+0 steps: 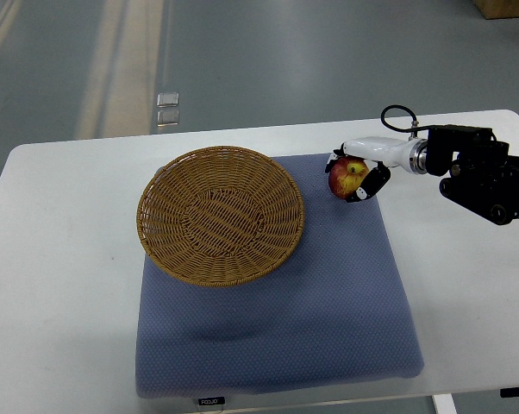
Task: Place red apple in basket with right hand
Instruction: 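Close the right hand fingers around the red apple and lift it, then carry the apple over the wicker basket and lower it inside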
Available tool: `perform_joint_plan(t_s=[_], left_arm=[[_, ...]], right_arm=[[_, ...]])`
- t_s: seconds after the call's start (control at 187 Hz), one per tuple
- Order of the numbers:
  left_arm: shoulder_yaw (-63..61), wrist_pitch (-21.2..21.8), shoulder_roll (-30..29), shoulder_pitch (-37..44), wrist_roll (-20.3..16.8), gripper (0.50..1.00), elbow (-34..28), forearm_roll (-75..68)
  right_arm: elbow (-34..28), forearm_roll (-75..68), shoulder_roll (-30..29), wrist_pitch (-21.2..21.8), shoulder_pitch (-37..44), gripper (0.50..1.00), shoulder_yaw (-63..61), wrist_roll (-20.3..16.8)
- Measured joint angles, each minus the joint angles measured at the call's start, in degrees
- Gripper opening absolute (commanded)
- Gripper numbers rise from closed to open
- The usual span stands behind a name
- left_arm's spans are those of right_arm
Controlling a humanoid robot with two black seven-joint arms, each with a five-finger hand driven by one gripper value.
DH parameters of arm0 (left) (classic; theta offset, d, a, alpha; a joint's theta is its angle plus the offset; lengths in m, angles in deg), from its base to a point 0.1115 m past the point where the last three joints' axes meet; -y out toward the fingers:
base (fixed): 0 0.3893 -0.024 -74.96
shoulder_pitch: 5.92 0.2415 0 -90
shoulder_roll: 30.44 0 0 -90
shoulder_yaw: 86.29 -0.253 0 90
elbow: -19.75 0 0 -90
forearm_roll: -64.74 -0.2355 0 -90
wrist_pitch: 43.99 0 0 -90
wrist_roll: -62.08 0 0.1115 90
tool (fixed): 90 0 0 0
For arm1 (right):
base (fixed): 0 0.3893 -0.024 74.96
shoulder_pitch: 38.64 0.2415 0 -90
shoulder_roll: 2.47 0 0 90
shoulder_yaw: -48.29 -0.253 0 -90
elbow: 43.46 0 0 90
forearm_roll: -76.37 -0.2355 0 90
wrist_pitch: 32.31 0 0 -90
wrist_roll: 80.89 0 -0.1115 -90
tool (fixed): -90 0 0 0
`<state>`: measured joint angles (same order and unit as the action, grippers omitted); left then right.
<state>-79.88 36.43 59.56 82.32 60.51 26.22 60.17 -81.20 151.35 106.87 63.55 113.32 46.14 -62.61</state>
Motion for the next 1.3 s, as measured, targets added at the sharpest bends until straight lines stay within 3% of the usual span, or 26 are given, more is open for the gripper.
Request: perform_joint_plan(t_s=[0.177, 0.359, 0.675, 0.921, 0.969, 0.975, 1.135, 1.301], left_arm=[[0.0, 0.0, 0.0, 0.0, 0.0, 1.0, 0.0, 0.0], [0.0, 0.0, 0.0, 0.0, 0.0, 1.0, 0.1, 0.0], [0.2, 0.0, 0.0, 0.0, 0.0, 1.0, 0.1, 0.0], [0.4, 0.0, 0.0, 0.0, 0.0, 1.0, -0.1, 0.1], [0.4, 0.0, 0.0, 0.0, 0.0, 1.0, -0.1, 0.1], [0.4, 0.0, 0.0, 0.0, 0.0, 1.0, -0.1, 0.1], [0.4, 0.0, 0.0, 0.0, 0.0, 1.0, -0.1, 0.1], [0.3, 0.0, 0.0, 0.0, 0.0, 1.0, -0.1, 0.1]], right_arm=[[-1.6, -0.8, 0.0, -0.6, 4.2, 0.535, -0.5, 0.2], [-7.4, -1.1, -0.2, 0.1, 9.6, 0.57, -0.6, 0.6], [-10.4, -0.8, -10.8, 0.9, 11.4, 0.625, 0.2, 3.8], [-9.9, -0.2, -17.2, 0.8, 10.9, 0.741, 4.1, 4.0], [-9.7, -0.1, -17.7, 0.6, 10.7, 0.742, 5.0, 4.0], [-9.7, -0.1, -17.7, 0.6, 10.7, 0.77, 5.0, 4.0], [-7.9, 0.1, -19.1, 0.1, 9.3, 0.858, 5.9, 3.7], [-6.4, 0.1, -19.3, -0.5, 8.5, 0.901, 5.8, 3.5]])
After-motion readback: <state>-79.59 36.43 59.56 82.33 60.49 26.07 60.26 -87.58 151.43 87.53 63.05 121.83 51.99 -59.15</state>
